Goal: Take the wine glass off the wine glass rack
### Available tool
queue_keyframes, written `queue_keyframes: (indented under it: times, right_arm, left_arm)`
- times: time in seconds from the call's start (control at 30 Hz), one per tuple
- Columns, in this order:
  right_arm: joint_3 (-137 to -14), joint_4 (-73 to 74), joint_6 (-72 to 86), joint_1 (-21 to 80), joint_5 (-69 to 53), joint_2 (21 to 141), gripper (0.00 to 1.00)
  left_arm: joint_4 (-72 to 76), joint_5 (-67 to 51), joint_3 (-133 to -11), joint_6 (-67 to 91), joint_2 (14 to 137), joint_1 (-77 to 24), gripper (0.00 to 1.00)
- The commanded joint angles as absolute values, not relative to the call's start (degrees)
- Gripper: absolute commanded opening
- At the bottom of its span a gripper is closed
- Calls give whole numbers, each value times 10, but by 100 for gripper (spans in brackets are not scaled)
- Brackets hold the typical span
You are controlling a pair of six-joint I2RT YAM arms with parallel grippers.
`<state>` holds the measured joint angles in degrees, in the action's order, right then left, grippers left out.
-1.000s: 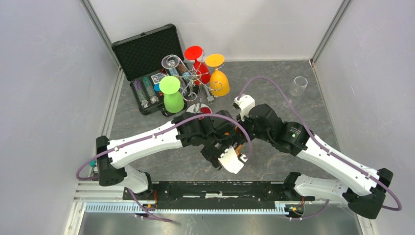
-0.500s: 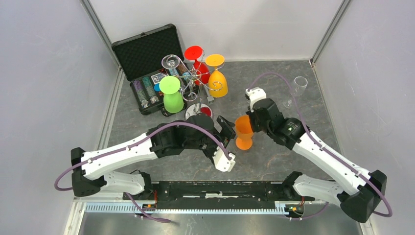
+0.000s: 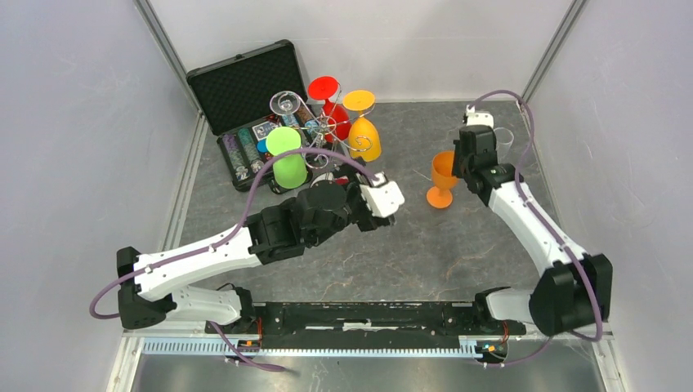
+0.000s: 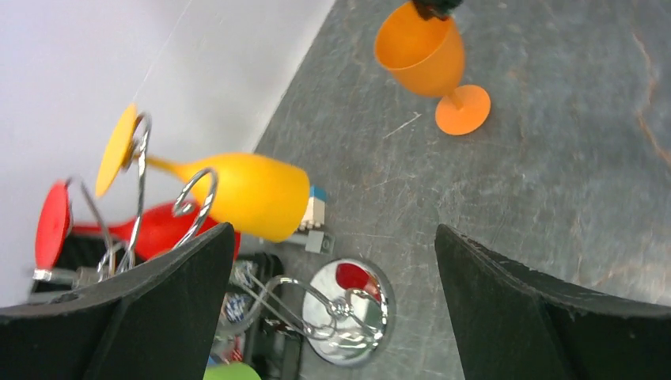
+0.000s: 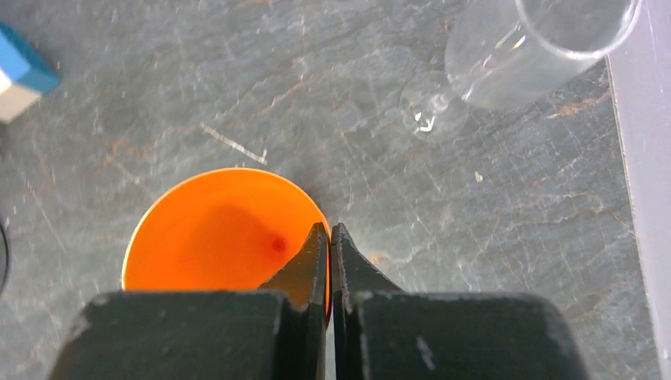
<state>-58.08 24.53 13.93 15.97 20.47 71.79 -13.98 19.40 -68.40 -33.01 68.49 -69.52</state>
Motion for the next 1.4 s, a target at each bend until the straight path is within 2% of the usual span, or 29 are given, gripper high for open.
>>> queue_keyframes:
  times: [0.0, 0.1, 0.23, 0.7, 0.9, 0.97, 1.1, 1.17, 1.27, 1.37]
  right_arm:
    - [-649, 183, 172, 124, 216, 775, 0]
    - [-674, 174, 181, 100, 225, 804, 0]
    - [-680, 145, 180, 68, 214, 829, 0]
    - [-701, 113, 170, 13, 166, 893, 0]
    - [-707, 105, 178, 12, 162, 909, 1]
    - [-714, 108, 176, 11, 159, 912, 8]
    - [-741, 130, 177, 9, 153, 910, 45]
    - [-749, 134, 175, 7, 140, 897, 58]
    - [-753, 136, 174, 5, 128, 869, 65]
    - [-747, 143, 177, 3, 106, 833, 68]
  left_arm:
    - [-145, 351, -735, -143, 681, -698, 100]
    - [-203, 412, -751, -67, 682, -699, 100]
    - [-219, 408, -726, 32, 652, -698, 100]
    - [-280, 319, -702, 85, 602, -698, 100]
    - [-321, 347, -719, 134, 607, -698, 100]
    - [-348, 366, -735, 162, 611, -698, 100]
    - [-395, 411, -756, 248, 611, -698, 100]
    - [-445, 428, -770, 301, 611, -698, 100]
    - [-540, 422, -810, 356, 612, -697, 100]
    - [-579, 401, -840, 364, 601, -697, 100]
